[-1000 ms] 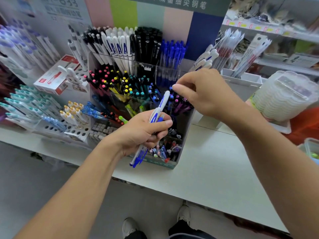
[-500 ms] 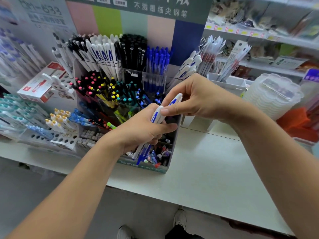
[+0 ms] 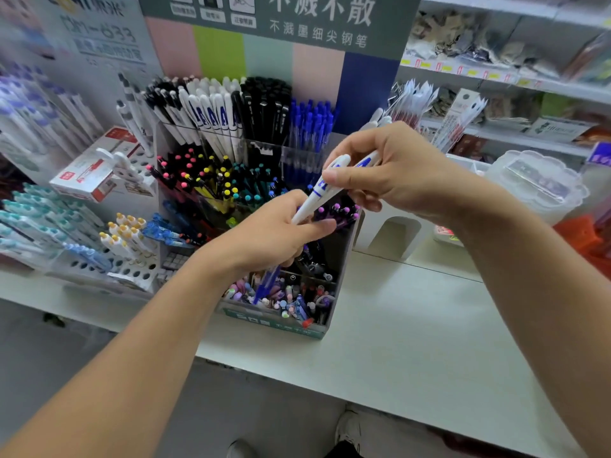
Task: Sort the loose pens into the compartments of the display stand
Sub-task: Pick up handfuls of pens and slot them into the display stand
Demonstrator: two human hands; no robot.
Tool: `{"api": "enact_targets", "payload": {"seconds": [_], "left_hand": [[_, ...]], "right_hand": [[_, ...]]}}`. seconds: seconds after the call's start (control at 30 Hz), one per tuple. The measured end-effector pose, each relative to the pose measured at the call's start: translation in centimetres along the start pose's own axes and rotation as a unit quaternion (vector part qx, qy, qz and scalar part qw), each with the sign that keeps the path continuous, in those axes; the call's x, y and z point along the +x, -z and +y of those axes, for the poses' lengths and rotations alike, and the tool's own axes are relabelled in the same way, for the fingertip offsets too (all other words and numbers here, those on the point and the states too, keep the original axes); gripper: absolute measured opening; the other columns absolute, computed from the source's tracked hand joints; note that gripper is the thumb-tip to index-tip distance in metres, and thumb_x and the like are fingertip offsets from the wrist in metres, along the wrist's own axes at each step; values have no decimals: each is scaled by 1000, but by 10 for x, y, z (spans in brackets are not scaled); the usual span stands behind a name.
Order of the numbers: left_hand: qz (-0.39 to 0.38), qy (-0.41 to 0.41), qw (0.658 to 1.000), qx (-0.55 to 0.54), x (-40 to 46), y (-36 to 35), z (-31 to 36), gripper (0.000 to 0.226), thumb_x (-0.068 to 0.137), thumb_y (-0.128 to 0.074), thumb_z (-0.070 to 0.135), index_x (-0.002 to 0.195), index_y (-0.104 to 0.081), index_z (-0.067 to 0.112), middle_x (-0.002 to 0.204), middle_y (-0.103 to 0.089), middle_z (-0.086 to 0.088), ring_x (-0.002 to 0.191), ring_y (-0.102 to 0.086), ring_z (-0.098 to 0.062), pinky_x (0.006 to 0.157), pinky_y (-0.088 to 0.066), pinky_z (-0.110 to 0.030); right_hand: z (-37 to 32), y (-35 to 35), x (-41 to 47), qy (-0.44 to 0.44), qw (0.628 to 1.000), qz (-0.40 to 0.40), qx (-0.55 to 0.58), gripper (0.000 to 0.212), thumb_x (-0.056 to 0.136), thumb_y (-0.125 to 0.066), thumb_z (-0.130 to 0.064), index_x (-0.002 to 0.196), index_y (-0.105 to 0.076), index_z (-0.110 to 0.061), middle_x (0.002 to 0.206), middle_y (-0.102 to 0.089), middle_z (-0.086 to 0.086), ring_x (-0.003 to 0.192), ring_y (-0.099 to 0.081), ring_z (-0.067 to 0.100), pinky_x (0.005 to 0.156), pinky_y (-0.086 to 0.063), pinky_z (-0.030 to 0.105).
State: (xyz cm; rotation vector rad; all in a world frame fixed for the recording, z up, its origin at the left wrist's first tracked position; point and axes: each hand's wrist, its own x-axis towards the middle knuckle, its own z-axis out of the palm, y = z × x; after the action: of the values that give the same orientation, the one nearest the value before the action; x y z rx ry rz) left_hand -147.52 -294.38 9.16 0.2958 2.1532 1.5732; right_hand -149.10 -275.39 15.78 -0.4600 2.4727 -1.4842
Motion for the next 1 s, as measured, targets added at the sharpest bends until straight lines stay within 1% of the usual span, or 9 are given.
{"api": "enact_targets", "payload": {"seconds": [0.1, 0.23, 0.37, 0.53, 0.67, 0.8, 0.87, 0.93, 1.0], "left_hand": [[-35, -15, 993, -116, -2, 7, -6, 41, 81, -81, 7, 98, -45, 19, 70, -42, 6, 58, -39, -8, 55, -39, -21], [-58, -6, 953, -296, -5, 10, -8, 51, 76, -53, -15, 124, -55, 3, 85, -52, -3, 64, -44, -10, 58, -37, -23], [-7, -17, 948, -318, -3, 7, -6, 49, 92, -33, -20, 128, -60, -1, 92, -58, -4, 70, -50, -11, 63, -46, -22], [78, -48, 911, -402, -3, 7, 3, 31, 97, -47, -13, 121, -60, 2, 98, -61, -9, 92, -72, -20, 91, -59, -34], [137, -62, 885, -441, 1, 12, 9, 18, 90, -61, -2, 104, -65, 8, 93, -70, -5, 98, -74, -20, 85, -60, -31], [194, -44, 874, -444, 3, 16, 6, 20, 70, -75, 14, 88, -70, 19, 82, -72, 4, 81, -69, -8, 74, -56, -20], [208, -16, 841, -499, 3, 18, 5, 17, 70, -76, 15, 85, -71, 19, 78, -72, 6, 71, -66, -4, 64, -53, -15], [207, -2, 789, -579, 3, 19, 5, 15, 71, -75, 11, 85, -72, 14, 78, -73, 2, 69, -68, -5, 62, -55, -15], [202, -4, 753, -626, 5, 17, 8, 10, 75, -74, 8, 84, -71, 10, 78, -73, -1, 69, -70, -7, 66, -57, -16]], "right_hand": [[-14, 26, -2, 33, 996, 82, -18, 7, 92, -70, -4, 97, -71, 1, 70, -65, 11, 53, -57, 13, 47, -48, 21], [-43, 72, -10, 77, 949, 241, -187, 13, 97, -65, -14, 106, -66, -5, 73, -61, 4, 48, -59, 3, 43, -44, 12], [-48, 76, 13, 24, 922, 206, -328, 7, 97, -64, -17, 104, -66, -14, 80, -65, 5, 51, -59, 4, 38, -42, 11], [-25, 50, 63, 15, 883, 136, -449, 17, 93, -71, -22, 95, -72, -5, 94, -71, 12, 71, -63, 21, 68, -49, 31], [1, 23, 71, 36, 835, 97, -541, 32, 99, -59, -31, 108, -65, 0, 111, -64, 23, 105, -58, 41, 87, -48, 45], [19, 5, 54, 56, 766, 126, -628, 51, 105, -39, -47, 132, -49, -5, 125, -50, 22, 115, -45, 40, 91, -41, 49], [14, 6, 43, 77, 791, 185, -578, 50, 104, -37, -48, 131, -52, -8, 123, -51, 18, 111, -45, 36, 94, -40, 46], [5, 7, 30, 110, 863, 247, -427, 43, 103, -43, -48, 123, -60, -13, 110, -60, 11, 99, -54, 27, 87, -43, 37], [-6, 0, 17, 97, 950, 192, -226, 31, 100, -56, -44, 107, -68, -16, 85, -70, 5, 74, -64, 18, 67, -50, 29]]}}
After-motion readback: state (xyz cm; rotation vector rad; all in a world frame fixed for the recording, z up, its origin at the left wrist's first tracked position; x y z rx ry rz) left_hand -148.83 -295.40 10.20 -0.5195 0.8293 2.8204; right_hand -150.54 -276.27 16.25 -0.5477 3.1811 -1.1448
